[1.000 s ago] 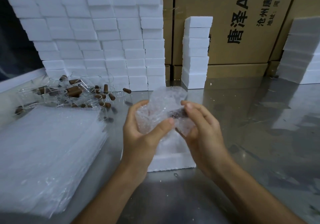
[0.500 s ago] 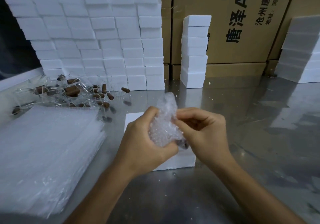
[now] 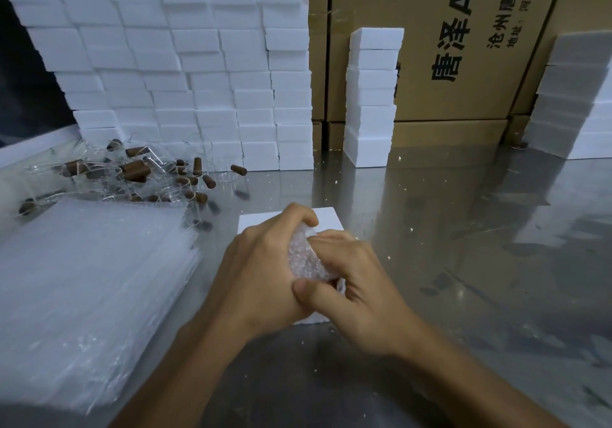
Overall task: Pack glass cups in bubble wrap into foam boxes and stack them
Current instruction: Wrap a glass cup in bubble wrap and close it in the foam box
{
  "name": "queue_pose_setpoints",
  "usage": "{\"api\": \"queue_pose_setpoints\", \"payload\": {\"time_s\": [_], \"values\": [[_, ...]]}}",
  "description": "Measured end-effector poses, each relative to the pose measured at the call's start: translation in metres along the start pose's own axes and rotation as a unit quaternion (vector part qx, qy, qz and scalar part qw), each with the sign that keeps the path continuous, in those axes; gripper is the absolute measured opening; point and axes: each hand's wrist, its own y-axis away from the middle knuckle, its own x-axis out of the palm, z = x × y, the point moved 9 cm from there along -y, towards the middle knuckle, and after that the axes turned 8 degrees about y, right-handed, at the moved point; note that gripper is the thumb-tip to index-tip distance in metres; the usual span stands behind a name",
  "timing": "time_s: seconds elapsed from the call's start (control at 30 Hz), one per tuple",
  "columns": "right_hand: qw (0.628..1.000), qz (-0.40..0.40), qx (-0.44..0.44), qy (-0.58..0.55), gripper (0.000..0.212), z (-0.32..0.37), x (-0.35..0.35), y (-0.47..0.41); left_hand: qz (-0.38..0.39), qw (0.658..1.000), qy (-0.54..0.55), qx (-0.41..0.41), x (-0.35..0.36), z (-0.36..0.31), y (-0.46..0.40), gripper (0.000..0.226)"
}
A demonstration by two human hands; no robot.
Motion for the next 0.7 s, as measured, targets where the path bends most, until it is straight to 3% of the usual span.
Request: {"api": "queue_pose_setpoints", "payload": {"time_s": [0.1,0.2,0.3,0.57,0.7], "values": [[0.999,-0.041,0.000,-0.020,0.037,-0.002,-0.007,0.001,-0.014,0.999,0.029,-0.004,0.001,-0.001,-0.001,0.048],[0.987,-0.158,-0.017,-0.002,0.015,0.001,-0.026,0.006,-0.068,0.986,0.126,-0.080,-0.008,0.015,-0.003,0.052],[0.970,-0.238,-0.026,0.040,0.020,-0.002,-0.045,0.010,-0.119,0.960,0.189,-0.169,-0.017,0.039,0.000,0.056],[0.995,-0.102,-0.018,-0.002,0.053,-0.002,-0.013,0.004,-0.070,0.888,0.346,-0.294,-0.004,0.057,0.006,0.042],[0.995,-0.100,0.024,0.009,0.061,-0.010,-0.015,0.005,0.000,0.867,0.383,-0.319,0.007,0.054,0.009,0.036]]}}
